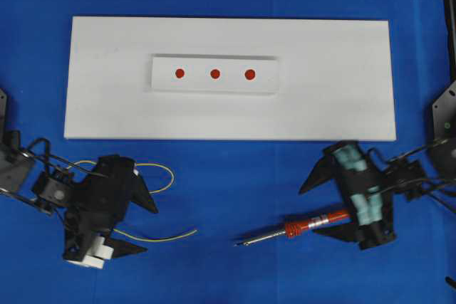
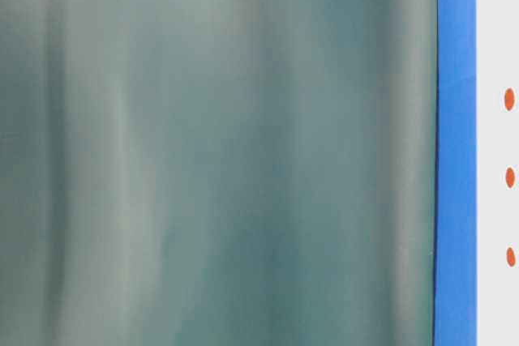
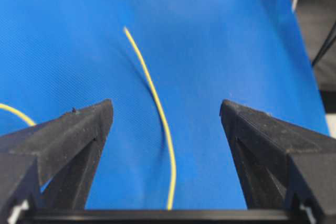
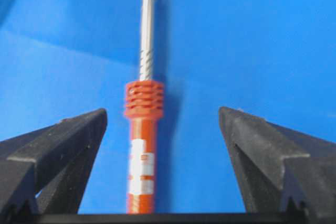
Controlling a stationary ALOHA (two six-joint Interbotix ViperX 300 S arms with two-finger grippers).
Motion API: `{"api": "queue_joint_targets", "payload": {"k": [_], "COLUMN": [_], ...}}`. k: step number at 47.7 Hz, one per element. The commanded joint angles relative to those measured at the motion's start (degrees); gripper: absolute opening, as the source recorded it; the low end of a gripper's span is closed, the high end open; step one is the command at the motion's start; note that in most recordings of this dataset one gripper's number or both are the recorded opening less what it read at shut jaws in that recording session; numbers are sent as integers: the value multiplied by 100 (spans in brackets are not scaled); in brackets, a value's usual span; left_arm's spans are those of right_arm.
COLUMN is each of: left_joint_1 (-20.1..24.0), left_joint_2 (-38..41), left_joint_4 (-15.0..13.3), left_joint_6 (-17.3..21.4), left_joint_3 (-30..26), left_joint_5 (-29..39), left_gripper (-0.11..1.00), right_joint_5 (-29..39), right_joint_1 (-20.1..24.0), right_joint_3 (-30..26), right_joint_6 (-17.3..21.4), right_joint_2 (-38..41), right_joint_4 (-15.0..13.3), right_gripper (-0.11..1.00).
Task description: Touch the tip of the soldering iron to the tip of the solder at the mark.
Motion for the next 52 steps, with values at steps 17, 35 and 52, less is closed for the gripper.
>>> {"api": "queue_joint_targets", "payload": {"k": [17, 35, 52], "left_joint_1": [1011, 1749, 2021], "left_joint_2": [-2021, -4228, -5678], "left_joint_4": [18, 18, 18], "left_joint_6": [1011, 1415, 1424], "left_joint_3": [712, 1942, 2874], "left_joint_5": [167, 114, 483], "left_gripper": [76, 76, 76], "right_joint_5": [650, 1134, 158], "right_joint_1": [-1459, -2320, -2531], "right_joint_3": [536, 1055, 1802], "right_joint_6": [-132, -132, -70], "right_joint_2": [-3006, -4298, -4245], "right_joint_4": [-747, -1090, -1037], "right_gripper": [86, 86, 85]}}
